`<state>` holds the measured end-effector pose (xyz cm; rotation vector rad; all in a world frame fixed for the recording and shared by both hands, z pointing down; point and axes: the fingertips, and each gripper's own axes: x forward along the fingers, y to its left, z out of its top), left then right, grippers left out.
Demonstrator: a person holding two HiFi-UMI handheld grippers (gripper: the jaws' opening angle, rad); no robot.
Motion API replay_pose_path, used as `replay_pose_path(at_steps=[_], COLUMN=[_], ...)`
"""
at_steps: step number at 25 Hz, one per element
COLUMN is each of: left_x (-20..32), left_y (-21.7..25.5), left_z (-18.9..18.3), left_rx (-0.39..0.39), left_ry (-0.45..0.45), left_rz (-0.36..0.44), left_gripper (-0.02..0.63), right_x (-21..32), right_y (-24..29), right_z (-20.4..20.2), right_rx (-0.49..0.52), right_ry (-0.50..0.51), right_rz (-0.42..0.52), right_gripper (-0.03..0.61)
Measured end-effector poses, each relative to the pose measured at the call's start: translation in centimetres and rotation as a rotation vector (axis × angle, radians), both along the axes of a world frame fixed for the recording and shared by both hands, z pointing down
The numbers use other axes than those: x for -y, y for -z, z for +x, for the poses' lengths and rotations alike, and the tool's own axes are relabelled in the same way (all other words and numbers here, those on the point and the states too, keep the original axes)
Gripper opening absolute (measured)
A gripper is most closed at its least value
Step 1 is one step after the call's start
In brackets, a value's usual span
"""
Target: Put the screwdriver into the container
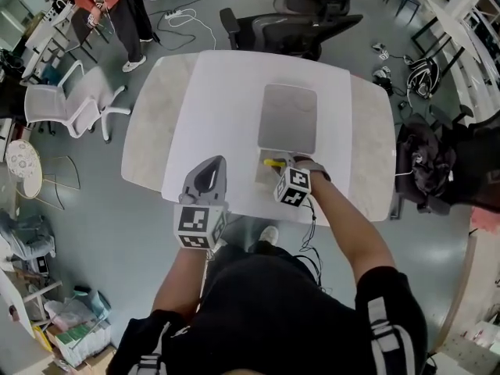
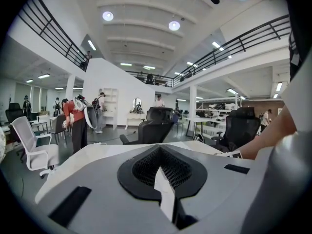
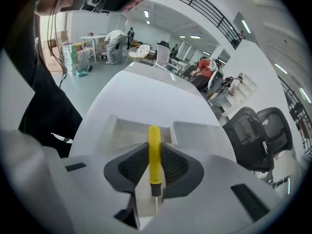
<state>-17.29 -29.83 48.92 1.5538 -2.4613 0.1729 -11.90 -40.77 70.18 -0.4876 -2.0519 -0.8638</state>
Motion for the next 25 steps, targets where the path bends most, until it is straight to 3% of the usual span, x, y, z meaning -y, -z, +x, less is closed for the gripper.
replay_pose_path(at_steps=[12,25], left_x=[-2.6,-3.7], left_y=[-0.8,-2.0], left_z=[-0.7,-0.6], left_rx=[-0.008,-0.038], left_ry=[0.056,0.085], left_rz=[-0.01,-0.031], left_gripper=[0.006,0.006], right_x=[-1.3,-1.8], right_y=[-4.0,-5.6], right_z=[0.4,0.5], right_rx=[-0.114,-0.219], right_ry=[0.138,0.184], right_rz=[0.077,0.018], right_gripper=[0.067,0.067])
